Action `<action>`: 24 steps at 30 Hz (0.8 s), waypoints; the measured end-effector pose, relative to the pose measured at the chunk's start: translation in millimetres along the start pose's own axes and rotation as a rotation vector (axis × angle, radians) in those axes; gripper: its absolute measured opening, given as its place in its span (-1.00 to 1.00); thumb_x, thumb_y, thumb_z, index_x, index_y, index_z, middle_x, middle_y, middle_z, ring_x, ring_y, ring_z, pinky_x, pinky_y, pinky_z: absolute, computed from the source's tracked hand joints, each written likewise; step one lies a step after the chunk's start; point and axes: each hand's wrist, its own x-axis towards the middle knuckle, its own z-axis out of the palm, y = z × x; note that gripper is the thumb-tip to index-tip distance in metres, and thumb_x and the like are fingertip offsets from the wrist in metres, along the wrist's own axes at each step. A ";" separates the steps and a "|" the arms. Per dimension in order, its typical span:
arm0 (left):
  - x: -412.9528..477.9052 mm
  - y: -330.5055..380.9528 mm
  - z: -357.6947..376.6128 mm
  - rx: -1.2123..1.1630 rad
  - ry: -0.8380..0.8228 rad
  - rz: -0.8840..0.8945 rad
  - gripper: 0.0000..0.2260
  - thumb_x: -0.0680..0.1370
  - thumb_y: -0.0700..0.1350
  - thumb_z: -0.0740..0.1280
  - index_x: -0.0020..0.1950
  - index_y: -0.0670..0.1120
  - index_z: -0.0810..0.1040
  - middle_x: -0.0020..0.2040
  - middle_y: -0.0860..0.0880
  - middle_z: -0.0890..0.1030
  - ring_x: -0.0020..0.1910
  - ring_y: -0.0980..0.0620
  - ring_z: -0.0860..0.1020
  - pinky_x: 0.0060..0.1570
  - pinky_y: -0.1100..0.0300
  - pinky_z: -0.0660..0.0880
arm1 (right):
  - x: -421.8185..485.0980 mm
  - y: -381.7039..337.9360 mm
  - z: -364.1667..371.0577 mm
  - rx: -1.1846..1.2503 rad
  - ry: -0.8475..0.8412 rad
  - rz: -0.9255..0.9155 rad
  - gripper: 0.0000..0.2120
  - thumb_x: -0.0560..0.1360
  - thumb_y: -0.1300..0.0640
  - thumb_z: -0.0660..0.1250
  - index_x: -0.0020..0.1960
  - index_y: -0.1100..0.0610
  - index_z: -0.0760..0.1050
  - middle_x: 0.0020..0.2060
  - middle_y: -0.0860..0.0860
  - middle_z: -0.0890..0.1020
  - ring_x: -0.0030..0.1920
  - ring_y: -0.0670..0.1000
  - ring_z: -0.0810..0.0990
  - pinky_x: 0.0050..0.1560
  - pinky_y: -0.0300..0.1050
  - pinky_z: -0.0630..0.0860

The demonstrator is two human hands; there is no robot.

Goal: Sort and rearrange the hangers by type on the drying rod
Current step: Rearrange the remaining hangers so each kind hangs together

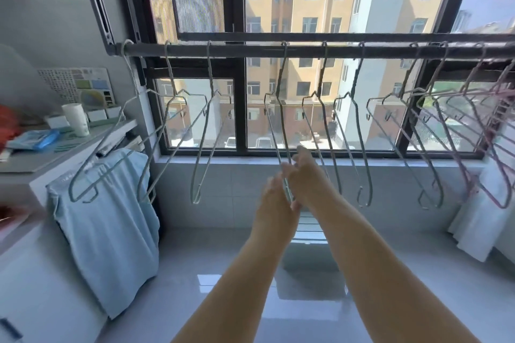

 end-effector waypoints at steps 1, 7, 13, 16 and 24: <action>-2.0 -0.8 1.7 -0.014 0.016 0.009 -0.67 0.53 -0.21 0.24 0.30 -0.14 0.35 0.13 -0.03 0.49 0.16 0.13 0.47 -0.03 0.48 0.33 | 1.3 2.2 3.3 0.013 -0.019 -0.007 -0.56 0.59 0.18 0.09 0.44 0.16 0.09 0.31 0.15 0.43 0.23 0.12 0.44 0.11 -0.09 0.40; -10.2 -14.0 -4.1 -0.103 0.164 0.029 -0.85 0.53 -0.25 0.20 0.00 -0.13 0.54 -0.16 -0.05 0.63 -0.26 0.14 0.53 -0.29 0.37 0.39 | 3.7 8.6 16.6 0.300 -0.055 -0.079 -0.51 0.57 0.34 0.10 0.47 0.11 0.12 0.01 -0.01 0.54 -0.04 -0.07 0.59 -0.28 -0.40 0.46; -10.6 -18.2 -19.6 -0.127 0.207 0.027 -0.82 0.54 -0.26 0.19 0.01 -0.10 0.56 -0.22 0.05 0.57 -0.27 0.16 0.52 -0.27 0.44 0.38 | 9.7 2.7 31.5 0.361 -0.079 -0.117 -0.48 0.54 0.32 0.18 0.46 0.09 0.16 -0.09 -0.06 0.59 0.02 -0.07 0.61 -0.30 -0.39 0.43; -9.3 -22.3 -24.0 -0.093 0.242 0.039 -0.81 0.54 -0.26 0.19 0.06 -0.13 0.55 -0.21 0.09 0.53 -0.31 0.25 0.46 -0.28 0.51 0.36 | 10.8 -1.7 37.7 0.354 -0.088 -0.129 -0.48 0.54 0.31 0.18 0.46 0.07 0.17 -0.12 -0.09 0.58 0.01 -0.07 0.61 -0.35 -0.43 0.43; -14.7 -30.4 -35.2 -0.037 0.273 0.063 -0.84 0.52 -0.30 0.19 -0.04 -0.13 0.54 -0.36 0.20 0.45 -0.31 0.37 0.48 -0.34 0.50 0.35 | 11.9 -3.2 51.7 0.351 -0.116 -0.149 -0.50 0.56 0.33 0.14 0.45 0.06 0.17 -0.12 -0.09 0.58 0.05 -0.13 0.60 -0.24 -0.32 0.43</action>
